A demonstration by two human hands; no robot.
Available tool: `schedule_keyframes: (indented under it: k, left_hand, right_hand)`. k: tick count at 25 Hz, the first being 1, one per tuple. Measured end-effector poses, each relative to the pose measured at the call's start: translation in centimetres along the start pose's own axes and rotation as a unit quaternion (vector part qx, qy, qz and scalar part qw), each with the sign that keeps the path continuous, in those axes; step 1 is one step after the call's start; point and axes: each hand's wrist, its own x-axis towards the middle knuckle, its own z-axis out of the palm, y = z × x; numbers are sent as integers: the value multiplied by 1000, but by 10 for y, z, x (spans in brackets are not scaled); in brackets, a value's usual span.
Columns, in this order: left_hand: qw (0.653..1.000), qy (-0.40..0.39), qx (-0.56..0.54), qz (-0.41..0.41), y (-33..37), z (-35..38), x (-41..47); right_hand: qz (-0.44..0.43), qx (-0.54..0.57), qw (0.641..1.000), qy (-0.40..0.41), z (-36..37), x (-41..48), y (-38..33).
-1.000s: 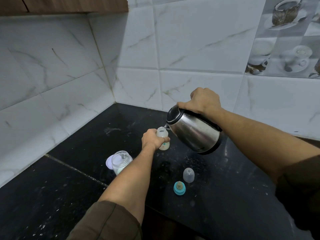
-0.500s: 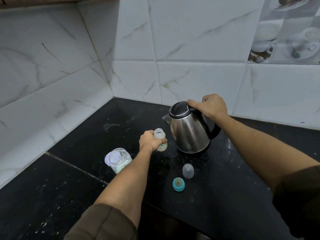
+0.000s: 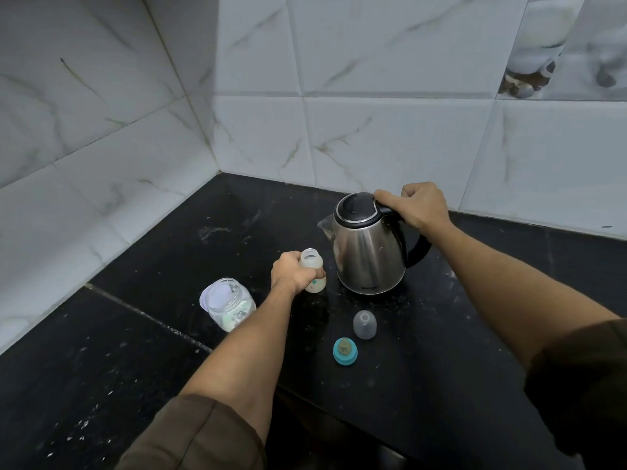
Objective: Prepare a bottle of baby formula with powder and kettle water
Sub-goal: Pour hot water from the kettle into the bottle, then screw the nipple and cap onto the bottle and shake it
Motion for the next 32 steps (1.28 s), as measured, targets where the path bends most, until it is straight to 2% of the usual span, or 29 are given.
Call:
schedule_keyframes:
  k: [13,17,21,23,27,29,32]
  left_hand:
    - [1000,-25,-1,-19,-8,4,11]
    - [999,-24,5,-20,-8,3,10]
    - [999,-35,4,-15,-3,-1,6]
    - [999,-32,-11,-3,-1,-9,4]
    - [998,6,-57,40,2,-32,1]
    - [995,34,-72,68,3,-45,-3]
    - [989,89,-62,105,2,-64,-9]
  right_hand:
    - [37,34,998,-44,-8,10,26]
    - [45,-18,997,-67,-10,11,16]
    - [66,-122,987,-77,-15,13,1]
    - [40,-164,985,-31,-14,12,-11]
    - [-82,-154,982,65,0,2,-47]
    - [-140,-150,976,71,13,-3,-67]
    - [-207,-148,967,24,37,-15,-97]
